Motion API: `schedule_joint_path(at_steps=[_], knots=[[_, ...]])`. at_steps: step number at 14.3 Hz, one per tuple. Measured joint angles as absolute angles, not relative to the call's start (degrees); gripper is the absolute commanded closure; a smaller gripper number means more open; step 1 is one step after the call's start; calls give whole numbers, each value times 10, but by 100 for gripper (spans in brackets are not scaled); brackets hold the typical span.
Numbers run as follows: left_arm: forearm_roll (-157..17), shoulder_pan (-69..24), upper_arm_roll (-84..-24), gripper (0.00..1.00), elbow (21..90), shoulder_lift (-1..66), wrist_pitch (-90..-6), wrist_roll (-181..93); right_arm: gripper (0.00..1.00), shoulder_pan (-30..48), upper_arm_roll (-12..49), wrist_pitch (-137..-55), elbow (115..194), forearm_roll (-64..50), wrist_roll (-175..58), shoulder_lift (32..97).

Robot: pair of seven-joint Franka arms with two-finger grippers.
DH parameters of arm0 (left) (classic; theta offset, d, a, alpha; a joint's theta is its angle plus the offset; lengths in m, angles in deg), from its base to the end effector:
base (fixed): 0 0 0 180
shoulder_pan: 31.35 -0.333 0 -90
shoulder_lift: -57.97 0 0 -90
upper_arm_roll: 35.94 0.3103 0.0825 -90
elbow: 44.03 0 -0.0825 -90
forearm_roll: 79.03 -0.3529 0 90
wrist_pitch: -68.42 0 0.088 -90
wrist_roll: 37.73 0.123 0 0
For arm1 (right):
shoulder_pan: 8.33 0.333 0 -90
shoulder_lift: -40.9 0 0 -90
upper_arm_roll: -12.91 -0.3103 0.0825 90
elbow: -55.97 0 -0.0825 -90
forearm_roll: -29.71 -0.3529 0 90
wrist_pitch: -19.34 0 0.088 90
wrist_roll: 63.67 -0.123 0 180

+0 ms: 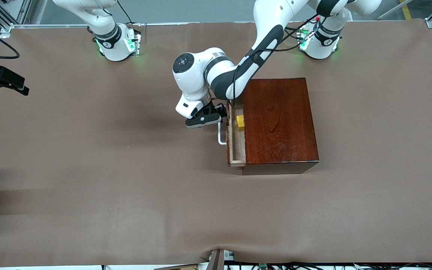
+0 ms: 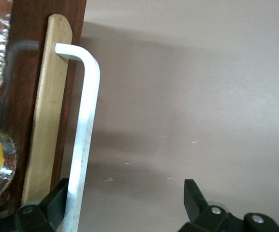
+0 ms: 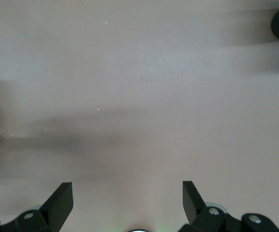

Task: Open drawer, take yellow block, close drawer
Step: 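Pull the drawer open by its handle with the left gripper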

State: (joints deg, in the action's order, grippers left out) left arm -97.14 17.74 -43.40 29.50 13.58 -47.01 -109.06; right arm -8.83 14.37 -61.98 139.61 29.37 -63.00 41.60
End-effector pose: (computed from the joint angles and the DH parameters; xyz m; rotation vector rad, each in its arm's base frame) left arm 0.4284 -0.5677 0.2823 -3.0076 -0.2286 -0.2360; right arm 0.5105 -0.0166 0.6317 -3.1335 0.0341 0.0824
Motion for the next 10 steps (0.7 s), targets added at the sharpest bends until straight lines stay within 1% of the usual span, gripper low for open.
schedule_joint_path(at_steps=[3,10], knots=[[-969,181,-433,0,289,132,-484,-1101,0,-88,144,-620,1396,294,-630,416],[-969,199,-430,0,241,105,-495,-1110,0,-89,145,-621,1396,294,-630,423]])
